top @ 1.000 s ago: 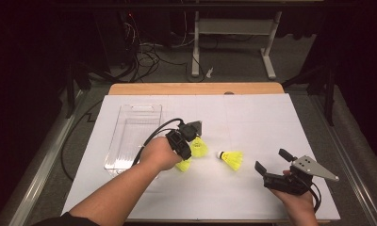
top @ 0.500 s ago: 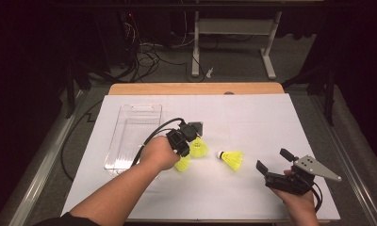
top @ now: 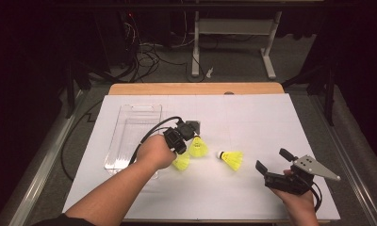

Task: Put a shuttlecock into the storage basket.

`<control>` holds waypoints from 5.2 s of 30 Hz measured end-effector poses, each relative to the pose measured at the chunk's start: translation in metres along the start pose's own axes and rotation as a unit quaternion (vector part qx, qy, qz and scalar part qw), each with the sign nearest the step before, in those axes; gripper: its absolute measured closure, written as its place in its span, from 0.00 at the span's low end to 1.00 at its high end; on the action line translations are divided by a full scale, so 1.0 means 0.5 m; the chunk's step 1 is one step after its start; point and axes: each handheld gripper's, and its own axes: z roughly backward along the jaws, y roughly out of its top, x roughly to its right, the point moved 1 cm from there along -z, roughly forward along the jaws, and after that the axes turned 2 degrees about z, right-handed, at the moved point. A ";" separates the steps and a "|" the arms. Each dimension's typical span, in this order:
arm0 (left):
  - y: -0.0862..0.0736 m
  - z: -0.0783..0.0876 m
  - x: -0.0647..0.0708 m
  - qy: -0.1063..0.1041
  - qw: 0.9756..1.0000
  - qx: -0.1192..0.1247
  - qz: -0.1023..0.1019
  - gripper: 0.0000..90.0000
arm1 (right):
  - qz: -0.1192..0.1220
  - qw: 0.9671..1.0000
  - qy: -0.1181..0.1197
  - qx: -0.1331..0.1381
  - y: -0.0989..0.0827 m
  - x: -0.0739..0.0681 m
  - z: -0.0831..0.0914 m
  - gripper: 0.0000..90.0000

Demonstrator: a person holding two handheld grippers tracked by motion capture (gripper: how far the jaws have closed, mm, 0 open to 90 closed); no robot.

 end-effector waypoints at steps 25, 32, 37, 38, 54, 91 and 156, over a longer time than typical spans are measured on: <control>-0.045 0.073 -0.023 -0.067 0.997 0.043 0.020 1.00 | 0.006 1.000 0.003 -0.004 -0.001 -0.004 -0.001 0.01; -0.055 0.092 -0.023 -0.085 0.995 0.053 0.018 1.00 | 0.007 1.000 0.004 -0.005 -0.002 -0.004 0.000 0.01; -0.065 0.101 -0.033 -0.089 0.994 0.060 0.027 1.00 | 0.005 1.000 0.001 -0.004 -0.001 -0.003 0.001 0.01; -0.067 0.104 -0.034 -0.092 0.993 0.064 0.029 1.00 | 0.005 1.000 0.001 -0.004 -0.001 -0.003 0.001 0.01; -0.077 0.139 -0.046 -0.093 0.992 0.080 0.042 1.00 | 0.007 1.000 0.002 -0.004 -0.001 -0.004 0.000 0.01; -0.210 0.205 -0.213 -0.048 0.982 0.102 0.150 1.00 | 0.008 1.000 0.001 -0.005 -0.001 -0.003 0.001 0.01; -0.273 0.071 -0.300 -0.054 0.969 0.081 0.225 1.00 | 0.008 1.000 0.009 -0.015 -0.007 -0.009 -0.010 0.01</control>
